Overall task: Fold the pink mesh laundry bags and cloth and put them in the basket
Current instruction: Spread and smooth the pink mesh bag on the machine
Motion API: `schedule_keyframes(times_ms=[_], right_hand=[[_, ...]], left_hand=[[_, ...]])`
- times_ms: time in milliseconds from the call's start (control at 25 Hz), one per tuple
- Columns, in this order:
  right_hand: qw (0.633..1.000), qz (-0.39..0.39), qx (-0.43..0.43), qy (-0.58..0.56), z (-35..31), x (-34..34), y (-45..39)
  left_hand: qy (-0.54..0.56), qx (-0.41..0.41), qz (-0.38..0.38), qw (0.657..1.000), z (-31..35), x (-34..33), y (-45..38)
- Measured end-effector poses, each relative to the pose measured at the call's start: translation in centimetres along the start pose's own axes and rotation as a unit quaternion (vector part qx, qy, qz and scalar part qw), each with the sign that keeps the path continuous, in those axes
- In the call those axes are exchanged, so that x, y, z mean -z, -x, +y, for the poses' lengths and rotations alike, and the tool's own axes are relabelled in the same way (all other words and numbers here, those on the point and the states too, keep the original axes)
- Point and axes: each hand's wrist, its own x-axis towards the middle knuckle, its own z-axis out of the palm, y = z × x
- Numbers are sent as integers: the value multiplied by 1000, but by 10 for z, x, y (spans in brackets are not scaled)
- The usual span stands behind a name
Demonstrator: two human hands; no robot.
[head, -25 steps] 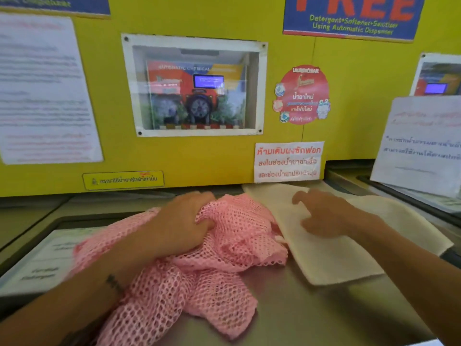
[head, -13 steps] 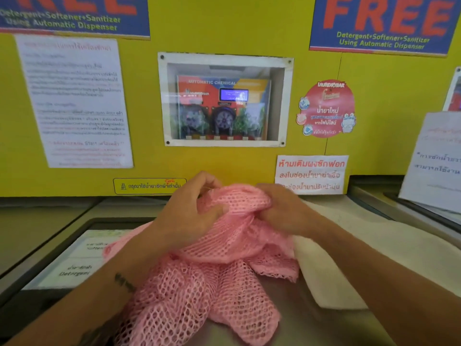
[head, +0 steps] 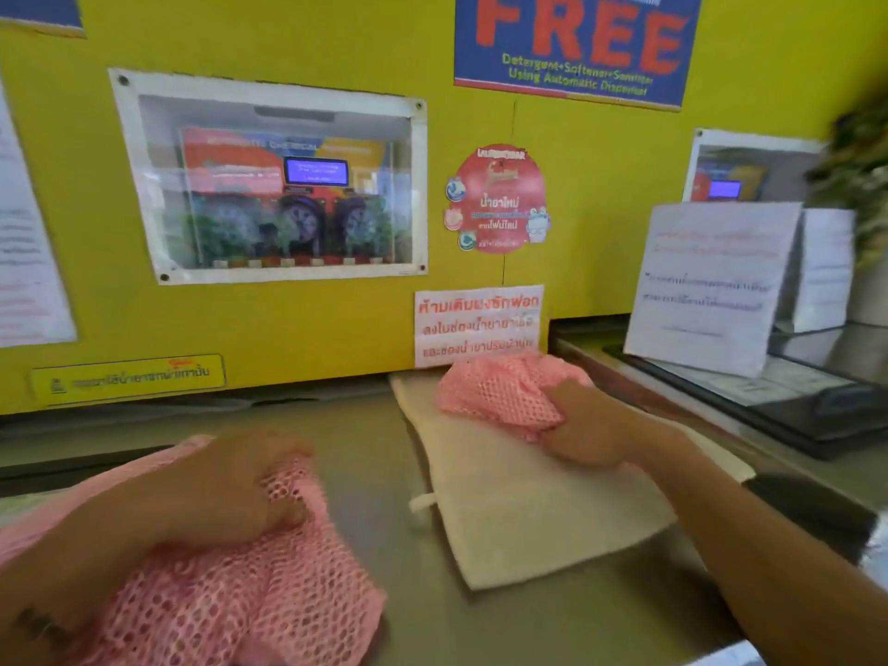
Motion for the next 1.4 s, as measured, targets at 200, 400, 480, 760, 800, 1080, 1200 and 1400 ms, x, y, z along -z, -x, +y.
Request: schedule_keyframes(times_ms=[200,400,480,760,800,1080,1200,1400], right_hand=[[999,17,-12,43,-48,40,10],[978,-21,169,-125,-154,54,0],[968,-70,182,-160,-184,38,-21],[957,-1,233,-170,-212,-14,-64],[949,63,223,-214,-205,-7,-68],[929,242,141,-241,-182,9,-56],[968,-9,188,-166,-198,-7,-37],[959,-80,254,-101,-210,-31,-33]], left_hand=[[131,-31,197,971,18,19,8],[201,55,279,938,11,49,18],[156,98,188,965,-7,50,30],[111,85,156,978,-53,35,79],[125,97,224,962,-62,43,82],[92,257,372,887,-119,85,91],[35,216,335,916,-106,74,89],[58,97,-77,991,-77,45,90]])
